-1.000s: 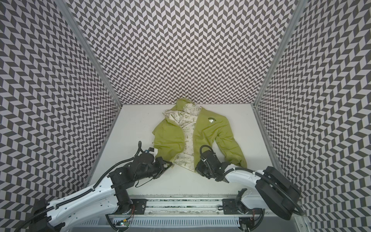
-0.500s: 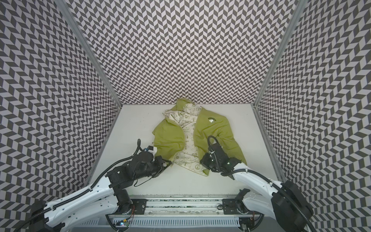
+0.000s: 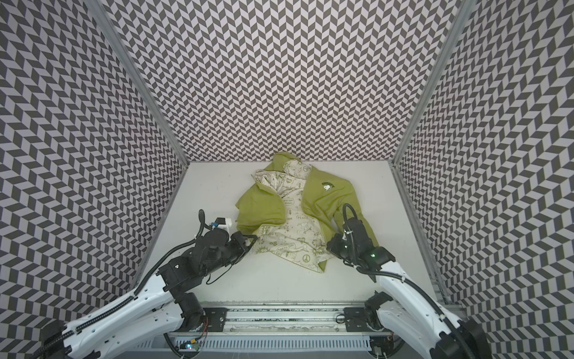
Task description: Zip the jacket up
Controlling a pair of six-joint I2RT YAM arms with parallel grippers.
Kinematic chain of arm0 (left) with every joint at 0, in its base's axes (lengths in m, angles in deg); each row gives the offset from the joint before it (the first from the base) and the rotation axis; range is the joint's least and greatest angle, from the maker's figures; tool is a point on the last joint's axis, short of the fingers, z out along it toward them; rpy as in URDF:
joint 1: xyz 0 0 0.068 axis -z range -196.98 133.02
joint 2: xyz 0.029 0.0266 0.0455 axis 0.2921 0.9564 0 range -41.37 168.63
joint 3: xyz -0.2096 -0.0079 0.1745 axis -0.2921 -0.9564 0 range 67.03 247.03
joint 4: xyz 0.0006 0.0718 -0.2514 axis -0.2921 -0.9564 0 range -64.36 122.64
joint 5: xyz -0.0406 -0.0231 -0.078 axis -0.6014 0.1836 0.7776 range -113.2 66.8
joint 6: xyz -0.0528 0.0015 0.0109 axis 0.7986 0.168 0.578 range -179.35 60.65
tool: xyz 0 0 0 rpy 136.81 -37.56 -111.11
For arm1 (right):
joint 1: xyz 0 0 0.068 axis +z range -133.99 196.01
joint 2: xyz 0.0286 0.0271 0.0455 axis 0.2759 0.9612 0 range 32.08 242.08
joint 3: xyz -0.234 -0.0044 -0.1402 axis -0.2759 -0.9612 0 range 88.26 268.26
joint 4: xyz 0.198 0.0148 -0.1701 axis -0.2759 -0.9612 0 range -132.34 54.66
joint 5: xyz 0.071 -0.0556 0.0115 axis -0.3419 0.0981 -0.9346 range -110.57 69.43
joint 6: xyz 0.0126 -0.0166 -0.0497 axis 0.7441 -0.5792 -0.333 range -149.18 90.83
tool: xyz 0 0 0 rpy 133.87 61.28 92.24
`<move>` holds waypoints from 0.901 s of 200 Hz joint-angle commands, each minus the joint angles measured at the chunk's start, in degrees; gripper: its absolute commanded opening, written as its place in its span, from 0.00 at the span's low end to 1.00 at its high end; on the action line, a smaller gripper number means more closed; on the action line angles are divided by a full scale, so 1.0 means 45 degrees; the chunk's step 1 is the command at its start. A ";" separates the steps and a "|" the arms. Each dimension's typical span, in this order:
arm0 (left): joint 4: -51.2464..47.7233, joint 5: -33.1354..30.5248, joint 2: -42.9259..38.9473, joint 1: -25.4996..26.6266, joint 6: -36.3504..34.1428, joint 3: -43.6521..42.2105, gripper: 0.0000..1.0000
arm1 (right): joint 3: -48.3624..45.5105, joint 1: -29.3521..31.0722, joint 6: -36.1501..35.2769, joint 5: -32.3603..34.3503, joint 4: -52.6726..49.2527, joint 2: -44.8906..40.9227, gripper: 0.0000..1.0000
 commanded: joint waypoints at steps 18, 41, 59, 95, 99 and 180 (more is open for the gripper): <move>0.3821 0.1549 0.0761 -0.0199 -0.0205 -0.0603 0.00 | 0.0063 -0.0382 -0.0069 -0.1477 0.1250 -0.0324 0.00; 0.5089 0.1998 0.1471 -0.0211 -0.0308 -0.0562 0.00 | 0.0093 -0.0387 0.0038 -0.2339 0.2775 -0.0049 0.00; 0.5478 0.2222 0.1935 -0.0213 -0.0455 -0.0280 0.00 | 0.0339 -0.0407 0.0191 -0.2768 0.3572 0.0329 0.00; 0.5665 0.2696 0.2682 -0.0238 -0.1019 0.0495 0.00 | 0.1287 -0.0407 -0.0041 -0.4621 0.4640 0.1531 0.00; 0.5751 0.2719 0.2734 -0.0238 -0.1053 0.0539 0.00 | 0.1398 -0.0390 -0.0018 -0.4808 0.4786 0.1686 0.00; 0.9552 0.3310 0.4404 -0.0273 -0.0767 0.1154 0.00 | 0.2790 0.1609 0.0284 -0.2728 0.7169 0.1405 0.00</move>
